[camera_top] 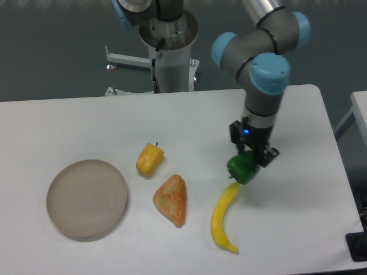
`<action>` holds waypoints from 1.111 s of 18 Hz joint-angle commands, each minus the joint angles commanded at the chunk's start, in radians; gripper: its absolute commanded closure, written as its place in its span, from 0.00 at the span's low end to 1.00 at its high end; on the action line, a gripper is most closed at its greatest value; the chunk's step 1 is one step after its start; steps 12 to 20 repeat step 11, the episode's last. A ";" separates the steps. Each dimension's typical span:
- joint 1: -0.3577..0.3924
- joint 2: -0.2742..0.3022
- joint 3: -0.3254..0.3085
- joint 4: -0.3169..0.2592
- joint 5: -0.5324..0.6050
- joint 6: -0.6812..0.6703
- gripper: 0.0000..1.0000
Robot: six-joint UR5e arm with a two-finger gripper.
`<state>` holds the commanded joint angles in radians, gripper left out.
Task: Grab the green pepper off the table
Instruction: 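Lift the green pepper off the table and carry it toward the banana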
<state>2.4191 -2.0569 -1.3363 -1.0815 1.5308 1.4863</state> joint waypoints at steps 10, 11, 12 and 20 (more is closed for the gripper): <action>-0.002 -0.055 0.083 0.000 0.038 0.012 0.53; -0.002 -0.055 0.085 0.000 0.037 0.012 0.53; -0.002 -0.055 0.085 0.000 0.037 0.012 0.53; -0.002 -0.055 0.085 0.000 0.037 0.012 0.53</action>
